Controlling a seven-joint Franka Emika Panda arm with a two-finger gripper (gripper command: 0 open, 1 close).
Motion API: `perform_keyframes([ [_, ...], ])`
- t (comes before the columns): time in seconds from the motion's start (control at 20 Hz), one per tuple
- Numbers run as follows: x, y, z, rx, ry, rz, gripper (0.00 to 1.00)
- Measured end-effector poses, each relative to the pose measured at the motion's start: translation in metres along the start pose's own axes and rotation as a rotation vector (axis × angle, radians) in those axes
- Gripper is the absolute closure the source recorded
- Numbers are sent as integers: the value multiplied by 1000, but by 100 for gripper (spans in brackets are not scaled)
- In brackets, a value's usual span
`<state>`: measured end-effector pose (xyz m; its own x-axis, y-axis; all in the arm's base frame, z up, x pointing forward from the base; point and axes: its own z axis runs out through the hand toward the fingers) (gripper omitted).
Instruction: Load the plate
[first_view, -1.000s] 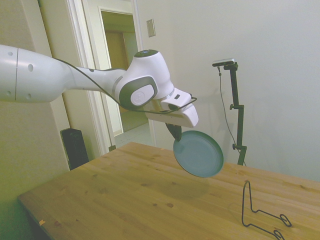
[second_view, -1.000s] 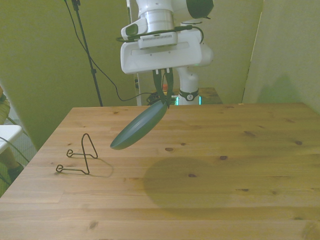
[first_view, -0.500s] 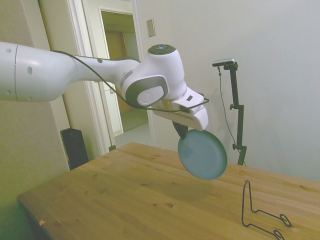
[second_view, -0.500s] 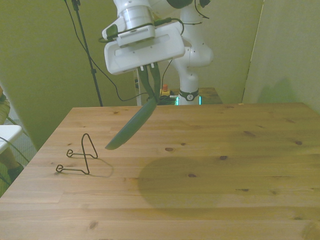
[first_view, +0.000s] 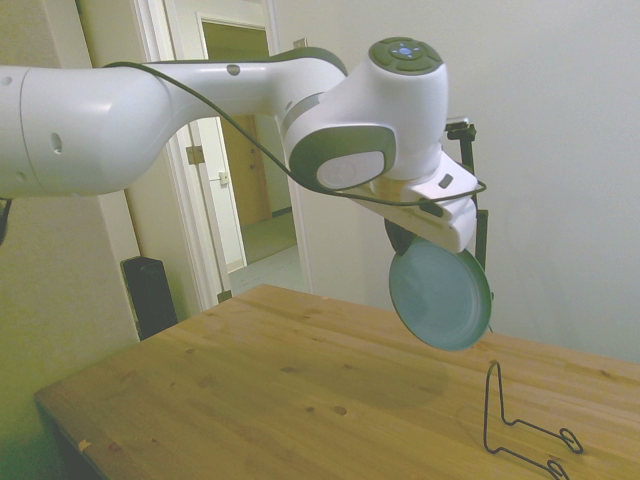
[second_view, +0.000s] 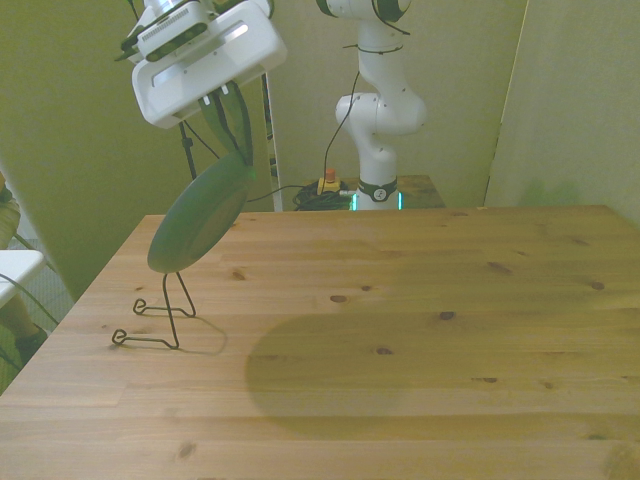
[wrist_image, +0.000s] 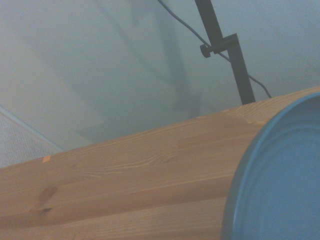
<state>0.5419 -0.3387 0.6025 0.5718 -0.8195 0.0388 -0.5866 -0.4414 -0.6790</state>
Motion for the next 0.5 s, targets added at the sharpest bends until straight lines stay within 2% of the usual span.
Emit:
perform_keyframes([
  [0.2,10,0,-4,6,4,-9,100],
  [0.5,21,14,-11,-4,-64,9,100],
])
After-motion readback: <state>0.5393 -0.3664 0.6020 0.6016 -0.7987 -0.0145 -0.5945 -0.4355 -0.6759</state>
